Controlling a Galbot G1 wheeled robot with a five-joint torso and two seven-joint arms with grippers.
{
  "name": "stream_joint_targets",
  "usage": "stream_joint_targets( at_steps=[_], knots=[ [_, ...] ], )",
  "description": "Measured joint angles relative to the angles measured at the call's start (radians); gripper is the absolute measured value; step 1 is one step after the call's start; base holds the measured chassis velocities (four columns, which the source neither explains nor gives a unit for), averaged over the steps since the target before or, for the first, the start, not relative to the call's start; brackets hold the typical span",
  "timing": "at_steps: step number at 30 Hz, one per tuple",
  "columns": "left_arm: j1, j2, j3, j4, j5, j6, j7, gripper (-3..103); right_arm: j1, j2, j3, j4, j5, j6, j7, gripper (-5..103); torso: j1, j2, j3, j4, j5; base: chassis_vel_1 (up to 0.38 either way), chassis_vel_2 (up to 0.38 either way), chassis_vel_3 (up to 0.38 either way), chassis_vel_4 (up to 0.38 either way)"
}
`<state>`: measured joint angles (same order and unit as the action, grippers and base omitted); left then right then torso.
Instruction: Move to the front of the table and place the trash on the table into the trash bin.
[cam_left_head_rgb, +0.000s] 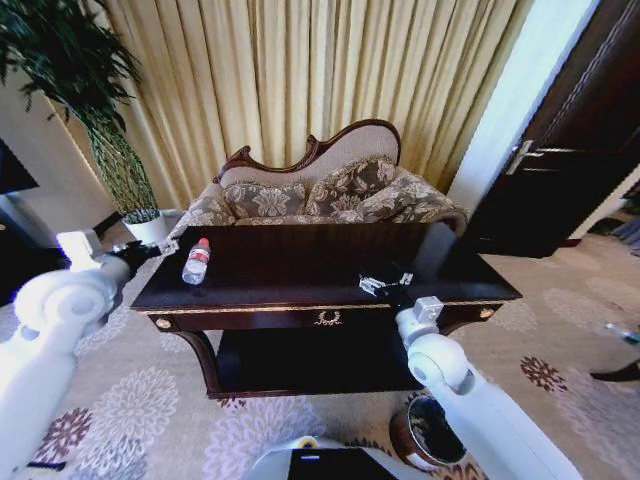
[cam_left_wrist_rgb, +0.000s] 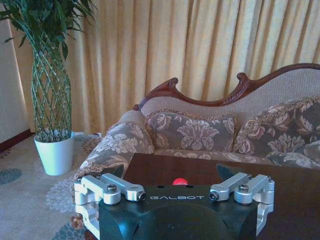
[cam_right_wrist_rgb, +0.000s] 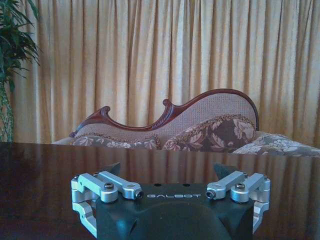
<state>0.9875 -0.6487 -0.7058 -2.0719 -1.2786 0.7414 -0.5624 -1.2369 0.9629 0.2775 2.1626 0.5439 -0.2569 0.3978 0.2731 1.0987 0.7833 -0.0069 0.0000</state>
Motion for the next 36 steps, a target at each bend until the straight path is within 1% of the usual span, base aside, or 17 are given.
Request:
stream_joint_targets(
  at_steps=[8,10,11,13,14,15,17,18,19,20,22,23,25,28,34,36],
  knots=[
    [-0.034,0.031,0.047,0.072,-0.021,-0.001,0.000,100,0.015,0.004,-0.013,-0.022,-0.004,0.004,0.001,100,0.000,0.000,0.000,0.0000,-0.0001,0.000,0.000,0.000,0.000],
    [-0.033,0.042,0.057,0.095,-0.017,-0.001,0.019,100,0.028,0.004,-0.020,-0.032,-0.004,0.005,0.002,100,0.000,0.000,0.000,0.0000,-0.0001,0.000,0.000,0.000,0.000],
    [-0.033,0.042,0.057,0.095,-0.017,-0.001,0.019,100,0.028,0.004,-0.020,-0.032,-0.004,0.005,0.002,100,0.000,0.000,0.000,0.0000,-0.0001,0.000,0.000,0.000,0.000],
    [-0.029,0.060,0.071,0.124,-0.002,-0.002,0.050,100,0.043,0.004,-0.029,-0.042,-0.002,0.005,0.004,100,0.000,0.000,0.000,0.0000,-0.0001,0.000,0.000,0.000,0.000],
    [-0.029,0.060,0.071,0.124,-0.002,-0.002,0.050,100,0.043,0.004,-0.029,-0.042,-0.002,0.005,0.004,100,0.000,0.000,0.000,0.0000,-0.0001,0.000,0.000,0.000,0.000],
    [-0.029,0.067,0.078,0.134,0.007,-0.002,0.063,100,0.047,0.004,-0.031,-0.044,-0.002,0.005,0.004,100,0.000,0.000,0.000,0.0001,-0.0002,0.000,0.000,0.000,0.000],
    [-0.039,0.082,0.108,0.163,0.025,-0.003,0.093,100,0.051,0.005,-0.035,-0.050,-0.001,0.005,0.005,100,0.000,0.000,0.000,0.0001,0.0000,0.000,0.000,0.000,0.000],
    [-0.039,0.082,0.108,0.163,0.025,-0.003,0.093,100,0.051,0.005,-0.035,-0.050,-0.001,0.005,0.005,100,0.000,0.000,0.000,0.0001,0.0000,0.000,0.000,0.000,0.000],
    [-0.052,0.085,0.132,0.176,0.030,-0.004,0.100,100,0.051,0.005,-0.036,-0.052,-0.001,0.005,0.005,100,0.000,0.000,0.000,0.0000,-0.0001,0.000,0.000,0.000,0.000],
    [-0.052,0.085,0.132,0.176,0.030,-0.004,0.100,100,0.051,0.005,-0.036,-0.052,-0.001,0.005,0.005,100,0.000,0.000,0.000,0.0000,-0.0001,0.000,0.000,0.000,0.000],
    [-0.078,0.084,0.170,0.198,0.037,-0.004,0.102,100,0.051,0.006,-0.036,-0.053,-0.001,0.005,0.005,100,0.000,0.000,0.000,-0.0001,-0.0001,0.000,0.000,0.000,0.000],
    [-0.108,0.075,0.204,0.219,0.042,-0.004,0.103,100,0.051,0.007,-0.035,-0.054,-0.001,0.005,0.005,100,0.000,0.000,0.000,-0.0001,-0.0001,0.000,0.000,0.000,0.000],
    [-0.119,0.072,0.214,0.224,0.042,-0.004,0.103,100,0.050,0.007,-0.035,-0.054,0.000,0.005,0.006,100,0.000,0.000,0.000,-0.0001,-0.0001,0.000,0.000,0.000,0.000],
    [-0.164,0.050,0.262,0.240,0.042,-0.005,0.091,100,0.050,0.002,-0.028,-0.055,0.003,0.005,0.009,100,0.000,0.000,0.000,-0.0003,0.0000,0.000,0.000,0.000,0.000],
    [-0.179,0.028,0.284,0.235,0.038,-0.005,0.070,100,0.057,-0.010,-0.022,-0.058,0.012,0.004,0.013,100,0.000,0.000,0.000,-0.0003,0.0000,0.000,0.000,0.000,0.000],
    [-0.178,0.024,0.291,0.228,0.029,-0.006,0.053,100,0.067,-0.012,-0.023,-0.063,0.016,0.004,0.016,100,0.000,0.000,0.000,0.0001,0.0000,0.000,0.000,0.000,0.000]
  ],
)
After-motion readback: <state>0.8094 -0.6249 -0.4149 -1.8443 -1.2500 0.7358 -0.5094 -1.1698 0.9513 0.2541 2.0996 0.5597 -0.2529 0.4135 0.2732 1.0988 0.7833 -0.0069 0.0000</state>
